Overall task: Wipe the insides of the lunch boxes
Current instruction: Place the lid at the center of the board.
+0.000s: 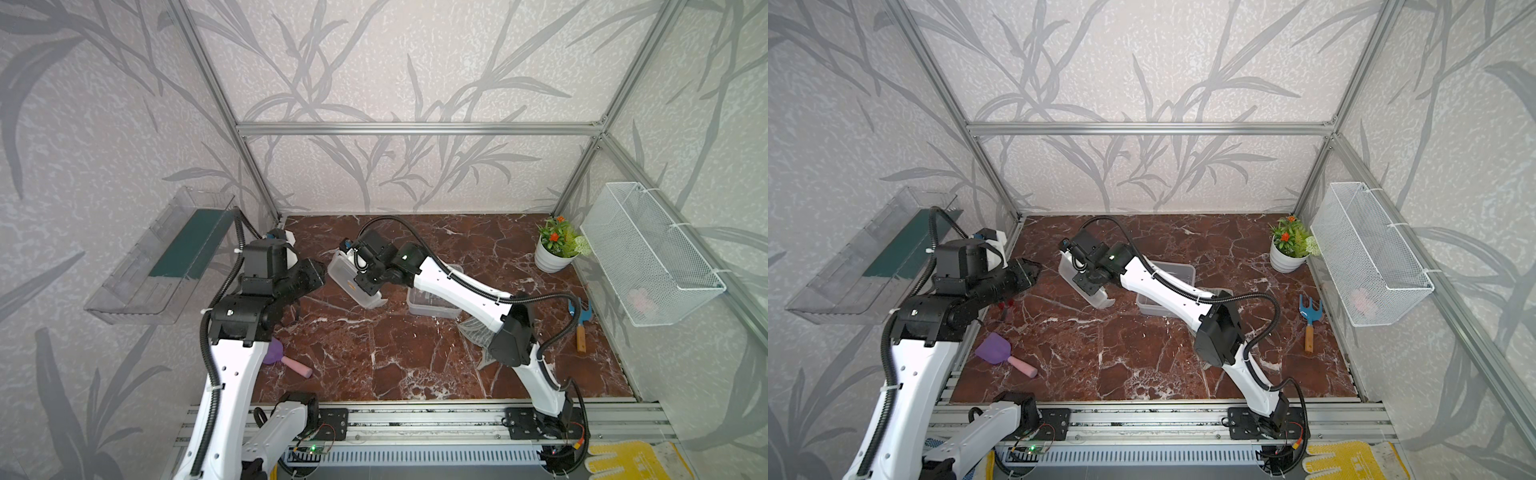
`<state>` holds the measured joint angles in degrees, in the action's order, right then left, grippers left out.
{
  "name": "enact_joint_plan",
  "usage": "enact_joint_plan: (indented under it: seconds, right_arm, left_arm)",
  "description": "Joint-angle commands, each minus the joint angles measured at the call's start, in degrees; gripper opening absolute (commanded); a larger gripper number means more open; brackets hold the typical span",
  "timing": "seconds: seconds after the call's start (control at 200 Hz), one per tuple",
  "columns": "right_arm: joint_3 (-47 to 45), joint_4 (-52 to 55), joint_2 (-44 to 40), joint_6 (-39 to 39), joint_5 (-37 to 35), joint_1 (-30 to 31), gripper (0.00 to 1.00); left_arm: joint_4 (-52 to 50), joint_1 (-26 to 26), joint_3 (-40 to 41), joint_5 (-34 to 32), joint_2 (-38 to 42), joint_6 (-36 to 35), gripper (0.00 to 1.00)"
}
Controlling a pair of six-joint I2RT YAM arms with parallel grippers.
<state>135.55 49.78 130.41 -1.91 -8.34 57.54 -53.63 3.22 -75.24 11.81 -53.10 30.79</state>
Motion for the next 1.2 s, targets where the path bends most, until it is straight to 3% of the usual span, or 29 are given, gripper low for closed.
enact_joint_plan:
  seconds: [0.0, 0.175, 0.3, 0.45, 0.61, 0.73, 0.94, 1.075, 1.195]
  right_arm:
    - [7.52, 1.56, 2.82, -5.12, -11.16, 0.75, 0.0]
    - [11.9, 2.18, 8.08, -10.04, -16.58, 4.39, 0.0]
    - [9.01, 3.36, 9.03, -8.78, -12.84, 5.73, 0.0]
    - [0.01, -0.09, 7.53, -4.68, -3.41, 6.36, 0.0]
    - [-4.9, -2.65, 7.88, -2.16, 1.13, 6.36, 0.31]
    - [-6.2, -3.28, 8.11, -1.71, 2.9, 6.34, 0.49]
    - [-7.96, -1.83, 3.92, -2.08, 4.65, 5.54, 0.64]
    - [-18.34, -4.82, -7.8, 0.98, 11.44, 1.85, 0.69]
    - [-30.57, -7.81, -21.51, 3.6, 14.53, -2.62, 0.74]
  left_arm:
    - [-4.98, -0.67, -1.98, -3.85, 1.23, -1.34, 0.3]
    - [-5.59, -1.12, -2.45, -4.71, 1.76, -1.11, 0.31]
    - [-6.19, -1.38, -3.14, -5.21, 2.06, -1.48, 0.31]
    - [-7.02, -1.6, -4.16, -5.66, 2.04, -1.86, 0.31]
    - [-7.5, -1.61, -4.29, -5.67, 2.25, -2.02, 0.32]
    - [-7.57, -1.64, -4.24, -5.66, 2.18, -2.11, 0.32]
    - [-6.19, -1.64, -3.48, -4.67, 2.0, -1.54, 0.32]
    - [-3.09, -1.71, -1.75, -1.8, 0.3, -0.63, 0.32]
    - [2.51, -1.58, 0.72, 5.17, -2.21, -1.06, 0.34]
